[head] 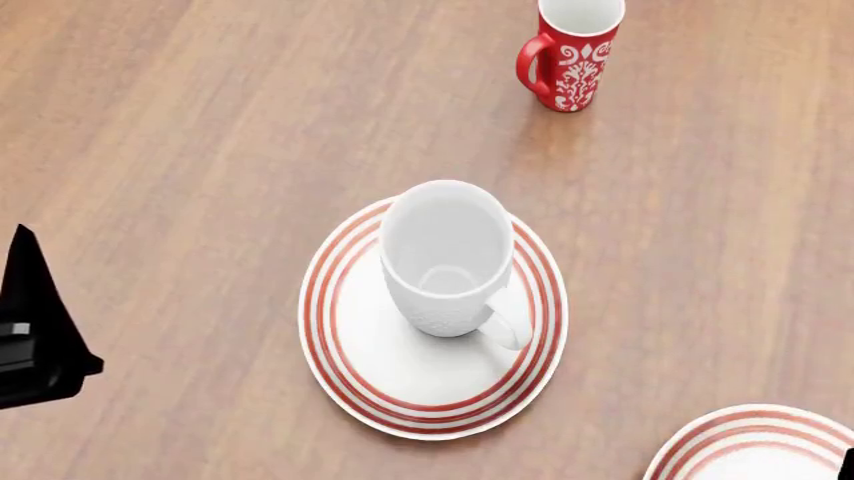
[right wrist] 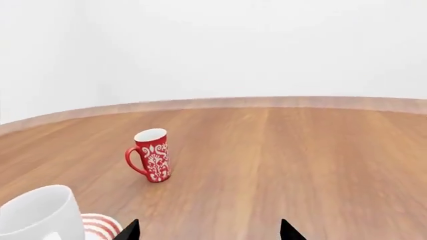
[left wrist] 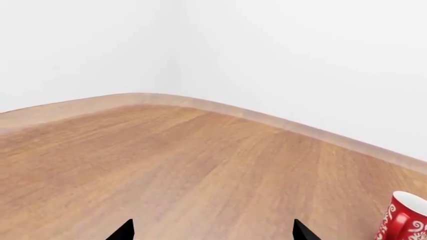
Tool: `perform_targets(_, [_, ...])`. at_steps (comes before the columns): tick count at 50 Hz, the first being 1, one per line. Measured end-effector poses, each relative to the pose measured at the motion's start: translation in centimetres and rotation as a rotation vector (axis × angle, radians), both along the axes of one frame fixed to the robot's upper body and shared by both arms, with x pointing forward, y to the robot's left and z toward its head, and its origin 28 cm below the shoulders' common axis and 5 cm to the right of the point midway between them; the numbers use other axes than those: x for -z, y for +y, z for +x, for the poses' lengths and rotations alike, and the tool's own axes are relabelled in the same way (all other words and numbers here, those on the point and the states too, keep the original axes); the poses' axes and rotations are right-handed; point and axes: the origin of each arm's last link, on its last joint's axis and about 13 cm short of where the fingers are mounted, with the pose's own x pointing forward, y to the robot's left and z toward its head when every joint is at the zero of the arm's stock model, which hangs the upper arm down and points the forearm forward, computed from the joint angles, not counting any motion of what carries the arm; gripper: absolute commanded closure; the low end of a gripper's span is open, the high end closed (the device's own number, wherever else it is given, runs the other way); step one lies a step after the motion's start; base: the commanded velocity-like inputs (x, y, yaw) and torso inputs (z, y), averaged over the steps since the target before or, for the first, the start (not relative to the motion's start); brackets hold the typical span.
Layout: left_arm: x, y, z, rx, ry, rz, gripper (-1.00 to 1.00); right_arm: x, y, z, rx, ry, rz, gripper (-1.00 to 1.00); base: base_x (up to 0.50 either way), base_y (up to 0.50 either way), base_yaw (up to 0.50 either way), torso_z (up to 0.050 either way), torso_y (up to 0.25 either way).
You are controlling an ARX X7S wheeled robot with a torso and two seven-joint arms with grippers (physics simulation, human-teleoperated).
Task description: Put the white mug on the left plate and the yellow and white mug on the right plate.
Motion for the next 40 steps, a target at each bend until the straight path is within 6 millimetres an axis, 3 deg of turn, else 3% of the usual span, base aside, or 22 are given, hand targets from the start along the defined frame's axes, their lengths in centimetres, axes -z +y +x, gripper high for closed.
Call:
perform_targets(22, [-0.7, 0.2, 0.7, 0.04, -0.018, 0.044, -1.0, -1.8, -0.8, 9.0, 0.057, -0.005, 0.047, -1.0, 0.0, 0.0, 0.0, 0.0, 0.0])
perform_targets(31, [-3.5, -0.2, 1.7, 0.082, -0.076, 0.104, -1.0, -3.1, -0.4, 11.5, 0.075, -0.023, 0.039, -1.0, 0.0, 0.0, 0.0, 0.0, 0.0])
perform_targets(40, [-6.6, -0.6, 2.0, 0.112, -0.146, 0.138, -1.0, -6.1, 0.1, 12.2, 0.071, -0.07, 0.008, -1.0, 0.0, 0.0, 0.0, 0.0, 0.0])
